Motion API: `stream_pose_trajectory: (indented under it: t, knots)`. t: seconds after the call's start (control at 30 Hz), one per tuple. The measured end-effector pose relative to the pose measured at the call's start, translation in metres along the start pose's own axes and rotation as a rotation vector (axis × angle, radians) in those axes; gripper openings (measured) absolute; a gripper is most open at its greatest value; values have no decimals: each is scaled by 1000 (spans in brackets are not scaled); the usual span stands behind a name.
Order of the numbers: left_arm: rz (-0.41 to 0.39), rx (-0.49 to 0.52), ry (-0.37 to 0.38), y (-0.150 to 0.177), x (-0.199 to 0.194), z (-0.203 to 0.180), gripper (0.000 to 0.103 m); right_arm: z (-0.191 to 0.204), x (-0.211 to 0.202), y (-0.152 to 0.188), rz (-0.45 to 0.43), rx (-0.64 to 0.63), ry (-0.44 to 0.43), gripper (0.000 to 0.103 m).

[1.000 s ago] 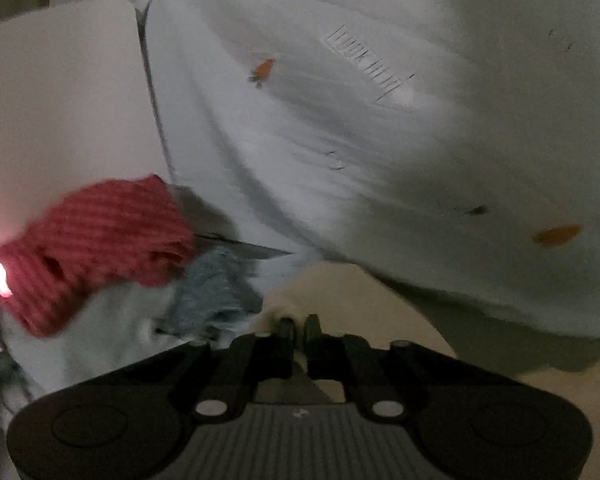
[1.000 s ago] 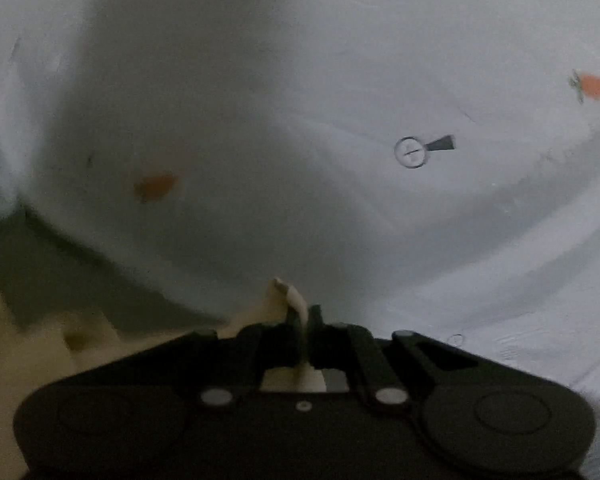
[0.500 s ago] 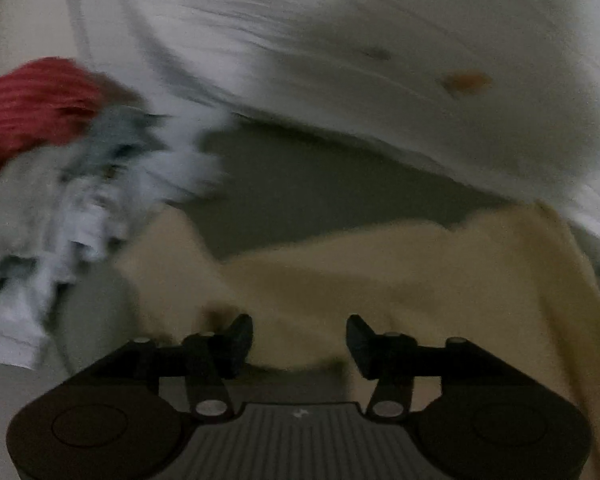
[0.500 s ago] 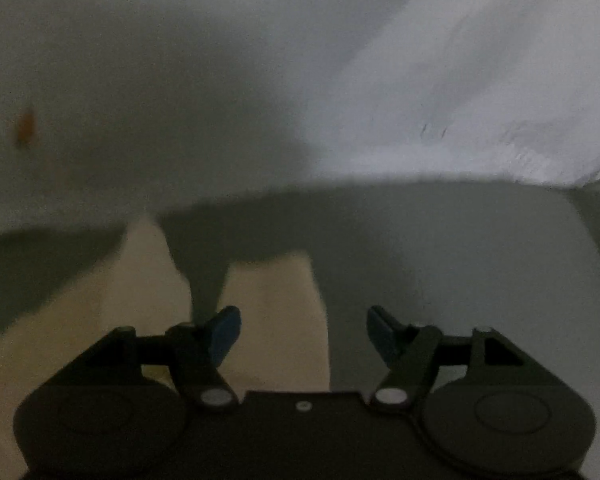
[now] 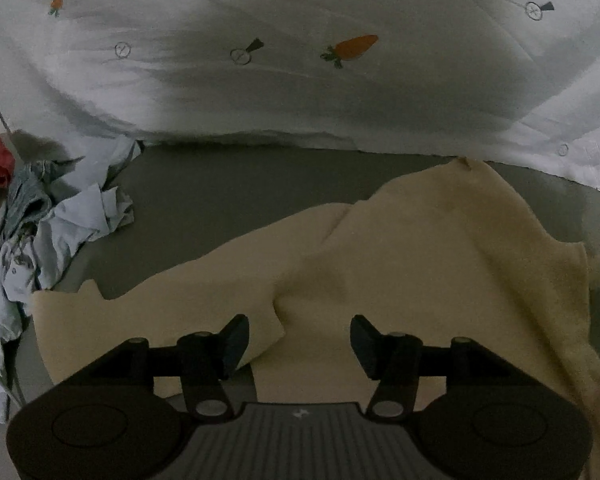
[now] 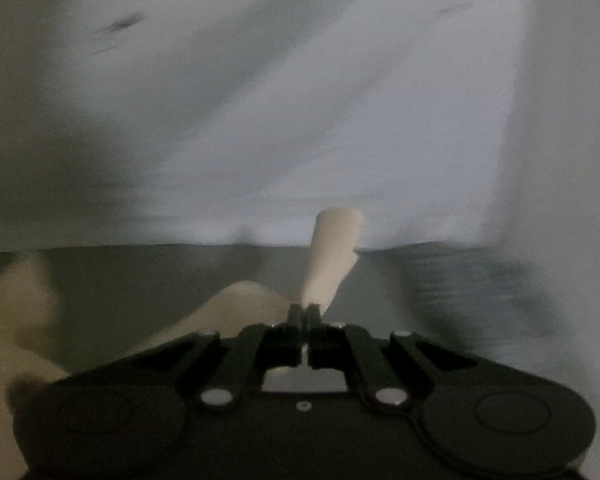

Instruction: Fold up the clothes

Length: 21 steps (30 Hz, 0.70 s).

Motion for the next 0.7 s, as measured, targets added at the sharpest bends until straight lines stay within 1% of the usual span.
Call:
stream_pose_trajectory:
  t: [0.03,0.07,0.13,0.17,0.2,0.23,0.27,0.3,0.33,0.4,0.47,0.57,0.6,0.63,0.67,0.7]
  knots:
    - [7,-4,-2,0,1,1,57,-24,-9,7,4,-8,66,2]
    - [14,-6,-4,1,2,1,57,-50,-17,19,18,7,99,2]
    - [34,-8,0,3,4,0,57,-89,-29,45,42,85,99,4]
    - [45,-7,1,5,5,-1,57,-105,-31,60,83,130,97,5]
    - [55,-2,1,7,5,-3,57,-119,-32,77,143,178,97,7]
    - [64,6,0,9,5,-5,57,-126,-32,89,192,203,119,18]
    - [76,15,1,12,4,-8,57,-129,-32,99,235,213,155,36]
    - [84,23,5,14,2,-10,57,-131,-32,109,277,224,191,45]
    - [92,29,10,15,0,-13,58,-134,-33,113,296,250,207,52]
    - [109,30,34,19,-5,-20,58,-140,-35,115,305,322,214,53]
    - [125,25,61,24,-11,-30,59,-145,-38,117,314,394,220,59]
    - [157,46,97,35,-16,-50,59,-153,-42,120,326,501,230,65]
    - [166,62,113,39,-19,-60,59,-155,-40,123,324,521,224,68]
    - [176,79,131,44,-21,-69,60,-155,-35,123,320,523,209,75]
    - [188,100,153,49,-24,-79,60,-155,-29,122,317,521,191,78]
    - [200,119,174,54,-27,-90,60,-155,-22,122,315,520,172,78]
Point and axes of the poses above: each gripper's, at about its wrist camera, not at the fingertips, and x roughly the way its jaws point, z to its left, y to its underside, the point moved 1 cm from there along x, roughly the way its jaws point, and after that the axes turned 12 degrees about -z, right-handed, at the moved point
